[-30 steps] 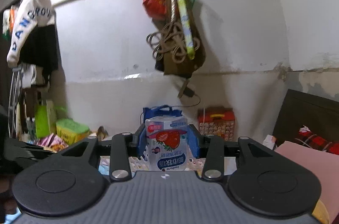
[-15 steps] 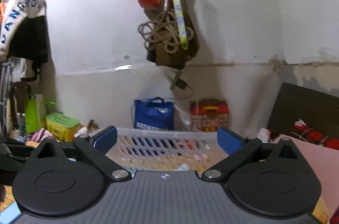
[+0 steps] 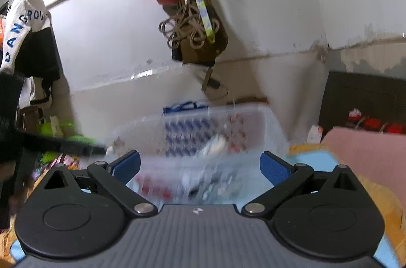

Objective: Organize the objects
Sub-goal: 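Grasp the white KENT box with the right gripper, then carry the KENT box over the basket and release it inside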

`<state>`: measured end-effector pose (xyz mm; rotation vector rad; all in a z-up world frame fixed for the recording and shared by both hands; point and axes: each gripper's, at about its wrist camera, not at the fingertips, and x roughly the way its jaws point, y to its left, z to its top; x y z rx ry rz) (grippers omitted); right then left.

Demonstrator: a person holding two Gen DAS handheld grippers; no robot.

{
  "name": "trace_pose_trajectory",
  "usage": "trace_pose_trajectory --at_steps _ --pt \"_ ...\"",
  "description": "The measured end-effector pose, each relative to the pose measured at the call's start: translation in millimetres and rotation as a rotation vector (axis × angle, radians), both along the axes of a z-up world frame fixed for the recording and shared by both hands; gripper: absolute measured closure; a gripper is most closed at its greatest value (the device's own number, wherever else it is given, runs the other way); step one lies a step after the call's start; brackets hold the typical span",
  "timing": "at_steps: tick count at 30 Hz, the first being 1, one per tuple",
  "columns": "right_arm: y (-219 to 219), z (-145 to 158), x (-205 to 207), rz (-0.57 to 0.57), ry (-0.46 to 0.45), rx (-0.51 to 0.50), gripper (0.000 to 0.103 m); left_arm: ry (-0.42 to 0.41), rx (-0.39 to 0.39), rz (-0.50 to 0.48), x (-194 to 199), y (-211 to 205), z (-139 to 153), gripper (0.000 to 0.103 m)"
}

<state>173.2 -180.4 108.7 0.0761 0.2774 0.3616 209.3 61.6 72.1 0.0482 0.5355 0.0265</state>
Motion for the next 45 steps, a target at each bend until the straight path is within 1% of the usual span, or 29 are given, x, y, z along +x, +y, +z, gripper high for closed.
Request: trace_pose_trajectory --at_steps 4,7,9,10,13,16,19,21,22,24,30,36,38,42,45 --pt "7.7 -28.3 2.3 0.02 0.074 -0.003 0.0 -0.001 -0.001 0.0 -0.3 1.0 0.4 0.069" --pt "12.6 -41.0 11.7 0.036 0.122 0.012 0.0 -0.002 -0.001 -0.001 -0.3 1.6 0.6 0.069" --pt "15.8 -43.7 13.0 0.045 0.121 0.004 0.001 -0.002 -0.004 -0.002 -0.2 1.8 0.6 0.068" --pt "18.2 -44.0 14.3 0.049 0.118 -0.005 0.004 -0.002 -0.005 -0.002 -0.1 1.7 0.7 0.068" --pt "25.3 -45.9 15.3 0.072 0.102 -0.029 0.006 -0.002 -0.004 -0.002 0.1 1.7 0.6 0.068" --pt "33.3 -51.7 13.2 0.081 0.109 -0.059 0.014 -0.002 -0.007 -0.004 0.2 1.7 0.7 0.068" --pt "33.7 -54.6 8.1 0.086 0.099 -0.062 0.019 -0.003 -0.009 -0.006 0.4 2.1 0.6 0.068" --pt "33.4 -55.7 7.2 0.086 0.104 -0.067 0.029 -0.002 -0.011 -0.006 0.4 2.2 0.5 0.068" --pt "34.4 -56.1 7.3 0.083 0.105 -0.07 0.031 -0.002 -0.011 -0.006 0.1 2.6 0.3 0.068" --pt "37.2 -56.8 8.8 0.081 0.116 -0.085 0.039 -0.002 -0.012 -0.007 0.1 2.4 0.5 0.068" --pt "42.4 -56.9 7.9 0.066 0.105 -0.113 0.04 -0.001 -0.014 -0.007 0.7 2.4 0.8 0.068" --pt "26.2 -56.9 0.5 0.049 0.052 -0.006 0.04 -0.003 -0.012 -0.008 0.6 1.9 0.7 0.068" --pt "23.0 -56.9 -2.7 0.045 0.031 0.013 0.04 -0.003 -0.007 -0.007 0.3 1.5 0.0 0.068" --pt "22.0 -55.8 -8.0 0.05 -0.008 0.019 0.04 -0.003 -0.009 -0.007 0.2 1.5 -0.4 0.068" --pt "25.3 -55.1 -10.3 0.043 -0.025 -0.002 0.04 -0.007 -0.003 -0.004 -0.3 0.7 -1.5 0.069"
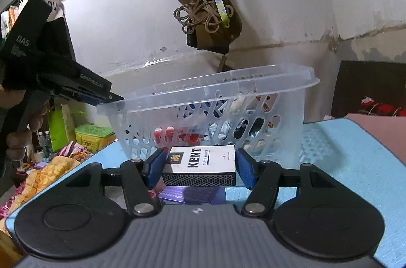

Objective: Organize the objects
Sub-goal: 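Carry the KENT box over the basket and release it inside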

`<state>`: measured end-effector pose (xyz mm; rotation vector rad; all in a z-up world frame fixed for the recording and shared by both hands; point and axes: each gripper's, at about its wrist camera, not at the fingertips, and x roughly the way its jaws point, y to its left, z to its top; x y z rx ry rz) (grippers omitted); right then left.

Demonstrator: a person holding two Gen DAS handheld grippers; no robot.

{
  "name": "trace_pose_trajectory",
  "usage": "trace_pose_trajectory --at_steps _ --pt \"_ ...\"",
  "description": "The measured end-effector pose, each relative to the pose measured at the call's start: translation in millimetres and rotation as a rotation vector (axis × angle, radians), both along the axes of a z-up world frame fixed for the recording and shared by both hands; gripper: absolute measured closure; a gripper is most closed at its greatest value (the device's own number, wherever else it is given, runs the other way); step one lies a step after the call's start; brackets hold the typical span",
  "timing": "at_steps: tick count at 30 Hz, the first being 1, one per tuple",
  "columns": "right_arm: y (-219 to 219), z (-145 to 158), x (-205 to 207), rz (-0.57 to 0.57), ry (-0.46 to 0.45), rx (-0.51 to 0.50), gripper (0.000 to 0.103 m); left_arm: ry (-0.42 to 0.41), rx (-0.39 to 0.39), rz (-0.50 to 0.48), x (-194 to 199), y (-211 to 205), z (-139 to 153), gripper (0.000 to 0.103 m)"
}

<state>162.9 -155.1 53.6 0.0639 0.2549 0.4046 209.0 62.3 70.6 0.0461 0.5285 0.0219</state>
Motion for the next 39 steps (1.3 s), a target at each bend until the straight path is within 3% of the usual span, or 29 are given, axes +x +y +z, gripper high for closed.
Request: trace_pose_trajectory --at_steps 8,11,16,19,25,31,36,38,39 --pt "-5.8 8.8 -8.6 -0.004 -0.015 -0.003 0.04 -0.002 0.001 0.004 0.1 0.7 -0.8 0.069" --pt "-15.1 27.9 -22.1 -0.02 -0.065 -0.019 0.04 0.0 -0.001 0.004 -0.2 0.9 0.0 0.069" --pt "-41.1 73.2 -29.5 -0.011 -0.134 0.053 0.04 0.002 -0.005 0.003 -1.5 1.5 1.3 0.069" --pt "-39.4 93.4 -19.1 -0.026 -0.168 0.02 0.04 0.003 -0.007 0.003 -1.9 1.6 1.8 0.069" --pt "-22.7 113.2 48.1 0.037 -0.049 -0.022 0.04 0.004 -0.008 0.001 -2.1 2.4 1.8 0.069" --pt "-2.7 107.3 87.4 0.033 0.026 -0.104 0.04 0.005 -0.003 0.004 -1.4 1.1 1.3 0.069" --pt "-9.7 97.8 87.7 0.011 0.045 -0.11 0.039 0.006 -0.008 0.001 -1.3 1.6 1.3 0.069" --pt "-12.6 97.8 84.9 0.018 0.037 -0.096 0.033 0.005 -0.006 0.001 -1.4 1.7 1.3 0.069" --pt "-12.0 97.5 85.1 0.022 0.034 -0.1 0.013 0.005 -0.004 0.002 -1.3 1.4 1.2 0.069"
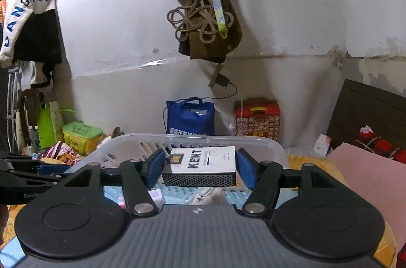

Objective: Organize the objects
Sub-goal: 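Carry the KENT box over the basket and release it inside, then reach the right gripper to the grey-white plush doll and grasp it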

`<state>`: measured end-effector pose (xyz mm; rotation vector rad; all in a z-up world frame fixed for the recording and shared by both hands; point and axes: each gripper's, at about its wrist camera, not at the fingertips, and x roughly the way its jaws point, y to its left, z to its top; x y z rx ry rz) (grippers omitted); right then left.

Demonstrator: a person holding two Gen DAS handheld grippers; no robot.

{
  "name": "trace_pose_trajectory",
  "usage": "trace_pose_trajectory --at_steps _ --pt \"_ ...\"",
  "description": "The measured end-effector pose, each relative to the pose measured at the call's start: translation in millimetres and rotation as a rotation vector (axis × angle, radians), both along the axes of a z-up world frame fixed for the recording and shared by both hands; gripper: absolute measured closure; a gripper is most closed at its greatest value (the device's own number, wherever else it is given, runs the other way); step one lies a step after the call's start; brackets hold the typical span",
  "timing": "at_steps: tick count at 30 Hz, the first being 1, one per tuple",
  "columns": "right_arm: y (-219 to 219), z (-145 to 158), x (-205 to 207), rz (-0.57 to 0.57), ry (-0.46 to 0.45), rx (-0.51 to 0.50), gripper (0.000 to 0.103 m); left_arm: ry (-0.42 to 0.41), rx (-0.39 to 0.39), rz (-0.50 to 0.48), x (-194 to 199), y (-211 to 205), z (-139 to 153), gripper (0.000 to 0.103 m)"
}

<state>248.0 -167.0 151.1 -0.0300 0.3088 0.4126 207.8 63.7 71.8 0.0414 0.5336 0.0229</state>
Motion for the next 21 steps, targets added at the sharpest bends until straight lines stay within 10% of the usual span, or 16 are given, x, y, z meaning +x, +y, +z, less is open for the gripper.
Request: trace_pose_trajectory --at_steps 2,21 --pt "0.6 -0.7 1.1 -0.027 -0.016 -0.009 0.002 0.0 0.003 0.001 -0.2 -0.4 -0.3 0.069" --pt "-34.1 -65.3 -72.0 -0.094 -0.018 0.108 0.0 -0.001 0.007 0.002 0.6 0.5 0.5 0.068"
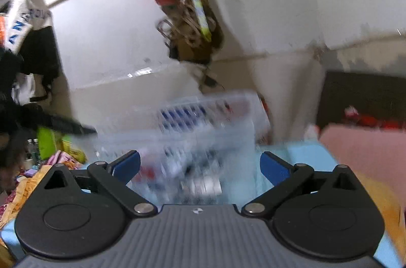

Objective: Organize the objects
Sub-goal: 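Reach the right gripper to the grey-white plush doll and grasp it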

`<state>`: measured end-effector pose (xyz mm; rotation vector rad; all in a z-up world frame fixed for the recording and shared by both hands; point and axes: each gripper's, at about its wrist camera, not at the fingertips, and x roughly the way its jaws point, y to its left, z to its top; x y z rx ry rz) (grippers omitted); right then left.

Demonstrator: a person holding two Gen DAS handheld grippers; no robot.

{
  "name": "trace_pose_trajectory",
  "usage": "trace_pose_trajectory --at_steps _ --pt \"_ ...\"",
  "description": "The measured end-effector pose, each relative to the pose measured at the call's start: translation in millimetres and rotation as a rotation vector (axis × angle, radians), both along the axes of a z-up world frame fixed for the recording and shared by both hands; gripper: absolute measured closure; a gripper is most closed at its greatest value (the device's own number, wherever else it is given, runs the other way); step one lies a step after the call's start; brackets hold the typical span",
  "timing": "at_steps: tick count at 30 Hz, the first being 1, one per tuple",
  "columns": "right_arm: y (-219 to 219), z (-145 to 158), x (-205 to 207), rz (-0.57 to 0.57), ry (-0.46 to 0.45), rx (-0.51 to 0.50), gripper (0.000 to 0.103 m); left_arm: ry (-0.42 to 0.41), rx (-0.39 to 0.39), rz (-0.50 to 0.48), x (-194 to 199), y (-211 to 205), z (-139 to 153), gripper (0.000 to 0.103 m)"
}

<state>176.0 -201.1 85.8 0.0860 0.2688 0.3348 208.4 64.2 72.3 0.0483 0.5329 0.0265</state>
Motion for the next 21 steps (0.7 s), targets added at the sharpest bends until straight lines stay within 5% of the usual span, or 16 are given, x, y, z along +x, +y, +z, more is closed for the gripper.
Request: trace_pose_trajectory --at_steps 3,6,12,21 --pt "-0.3 -22.2 -5.1 -0.036 0.089 0.079 0.0 -0.001 0.003 0.001 -0.1 -0.1 0.5 0.068" --pt "9.8 -38.4 -27.3 -0.03 0.075 0.158 0.0 -0.003 0.007 0.003 -0.4 -1.6 0.4 0.068" --pt "56.1 -53.7 -58.8 -0.066 0.026 0.075 0.0 -0.005 0.013 0.004 -1.5 -4.0 -0.3 0.068" --pt "90.5 -58.8 -57.3 0.047 0.032 0.055 0.0 -0.008 0.016 -0.001 -2.6 -4.0 -0.3 0.068"
